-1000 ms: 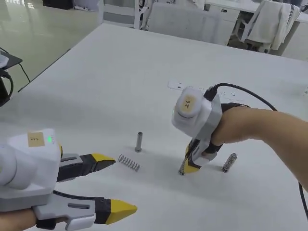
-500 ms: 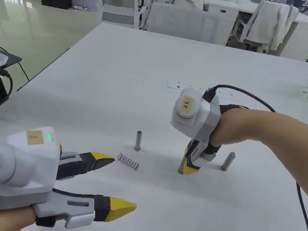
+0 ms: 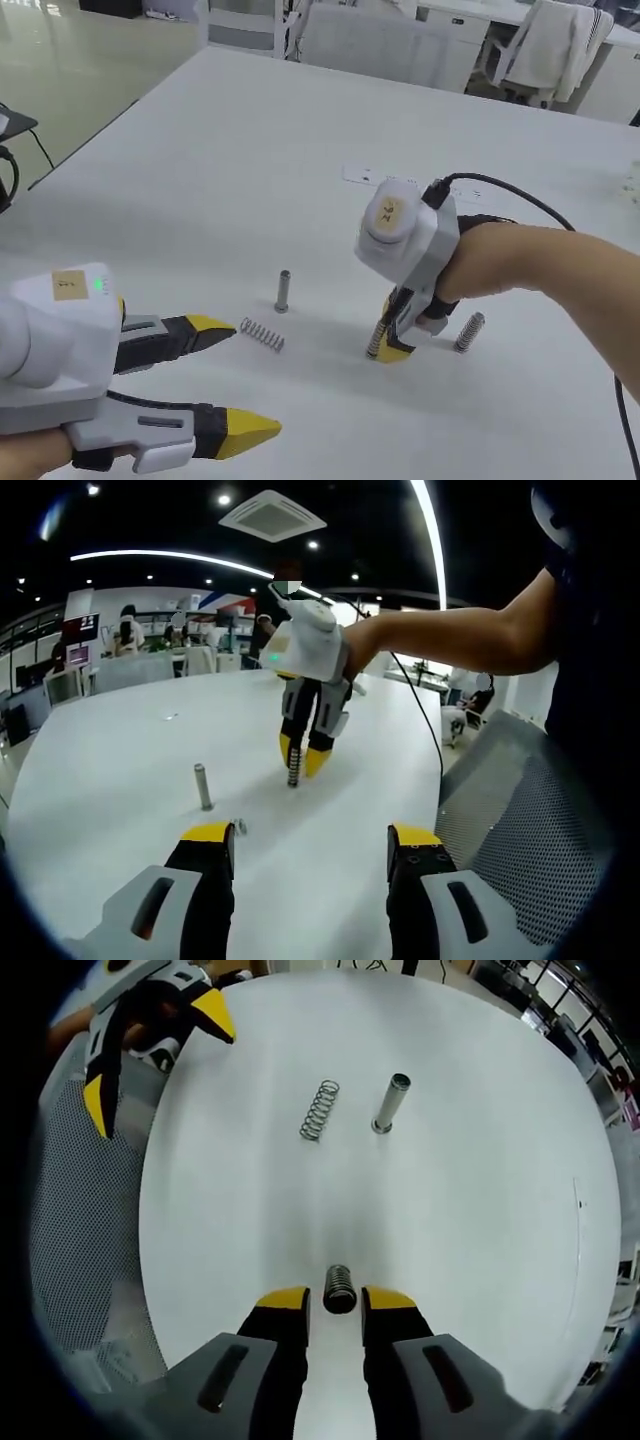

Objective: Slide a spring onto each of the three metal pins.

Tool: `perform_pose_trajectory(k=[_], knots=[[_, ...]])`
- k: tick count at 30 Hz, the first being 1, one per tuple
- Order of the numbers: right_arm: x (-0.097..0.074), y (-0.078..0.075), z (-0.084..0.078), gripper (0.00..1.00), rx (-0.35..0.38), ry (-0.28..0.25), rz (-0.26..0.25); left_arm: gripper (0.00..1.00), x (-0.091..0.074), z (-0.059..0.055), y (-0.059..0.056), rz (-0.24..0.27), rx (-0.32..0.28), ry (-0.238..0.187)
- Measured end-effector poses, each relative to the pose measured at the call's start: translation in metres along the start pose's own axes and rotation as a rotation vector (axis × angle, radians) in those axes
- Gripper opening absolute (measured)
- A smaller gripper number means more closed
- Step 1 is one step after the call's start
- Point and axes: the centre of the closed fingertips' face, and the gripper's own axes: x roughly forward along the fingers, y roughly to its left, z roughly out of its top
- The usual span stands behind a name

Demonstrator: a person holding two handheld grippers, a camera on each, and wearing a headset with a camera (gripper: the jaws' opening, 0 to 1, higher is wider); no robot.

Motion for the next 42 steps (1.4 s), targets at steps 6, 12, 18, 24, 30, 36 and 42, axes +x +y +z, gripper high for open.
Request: perform_pose_trajectory(k=[6,12,18,24,30,36,42], knots=[[-0.004,0.0,0.0,0.19,0.003,-0.008,-0.007,0.57,0.0,0.0,-0.001,-0.003,0.001,0.002],[-0.009,0.0,0.002,0.2,0.002,-0.021,-0.021,0.56,0.0,0.001,-0.001,-0.003,0.005,0.002],[-0.014,-0.001,0.008,0.21,0.0,-0.041,-0.033,0.56,0.0,0.001,-0.002,-0.002,0.008,0.002],[-0.02,-0.001,0.02,0.21,-0.011,-0.069,-0.044,0.56,-0.003,0.002,-0.001,0.003,0.01,-0.001],[-0.024,-0.003,0.031,0.21,-0.026,-0.091,-0.054,0.56,-0.005,0.002,-0.001,0.009,0.01,-0.002],[-0.025,-0.001,0.046,0.2,-0.04,-0.113,-0.058,0.56,-0.007,0.0,-0.001,0.014,0.006,0.0],[-0.022,0.002,0.058,0.2,-0.048,-0.129,-0.049,0.56,-0.008,-0.001,0.0,0.017,0.004,0.001]])
